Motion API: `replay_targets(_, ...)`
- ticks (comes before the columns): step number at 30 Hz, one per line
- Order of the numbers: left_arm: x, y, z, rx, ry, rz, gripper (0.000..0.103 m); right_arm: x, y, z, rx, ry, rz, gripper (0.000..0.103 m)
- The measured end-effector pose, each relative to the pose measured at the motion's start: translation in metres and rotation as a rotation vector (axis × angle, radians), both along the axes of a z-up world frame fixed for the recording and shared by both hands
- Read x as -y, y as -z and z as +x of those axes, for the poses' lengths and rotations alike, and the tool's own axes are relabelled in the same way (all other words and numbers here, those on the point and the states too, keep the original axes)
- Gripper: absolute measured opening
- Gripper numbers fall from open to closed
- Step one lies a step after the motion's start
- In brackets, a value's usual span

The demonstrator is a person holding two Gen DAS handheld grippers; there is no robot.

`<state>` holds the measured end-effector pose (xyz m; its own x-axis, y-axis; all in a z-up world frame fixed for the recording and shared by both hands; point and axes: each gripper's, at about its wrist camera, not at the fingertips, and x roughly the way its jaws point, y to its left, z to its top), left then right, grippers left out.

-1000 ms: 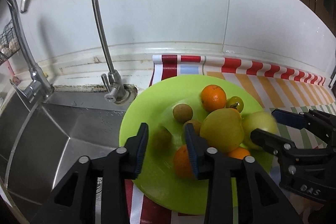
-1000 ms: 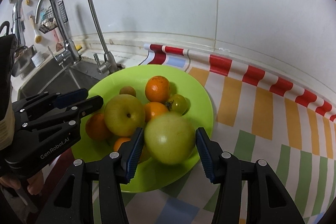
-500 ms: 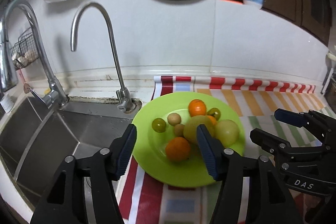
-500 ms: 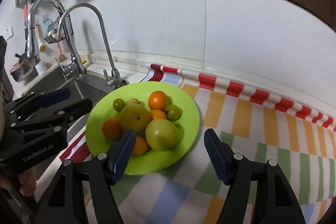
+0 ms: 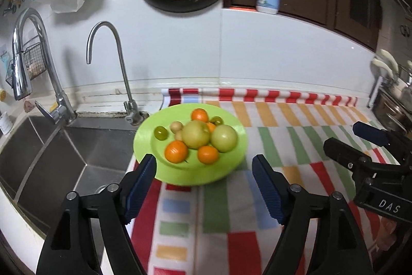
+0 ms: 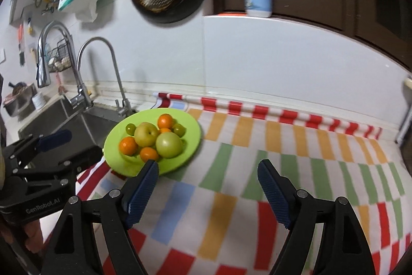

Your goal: Organize fruits

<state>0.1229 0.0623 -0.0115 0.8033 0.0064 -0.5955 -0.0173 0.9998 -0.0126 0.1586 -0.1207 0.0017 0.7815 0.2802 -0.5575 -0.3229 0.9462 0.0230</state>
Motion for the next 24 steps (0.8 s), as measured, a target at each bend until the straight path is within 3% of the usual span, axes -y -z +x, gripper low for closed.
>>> replay_targets(11,0.038,-0.017,-0.055,0.059,0.050,0.013,0.093,0.056,-0.008,-0.066,0.022,0.120,0.029,0.085)
replay_targets(24,0.052,-0.032,-0.096,0.114,0.061,0.035,0.102,0.080,-0.018,-0.110,0.035,0.169,0.039,0.089)
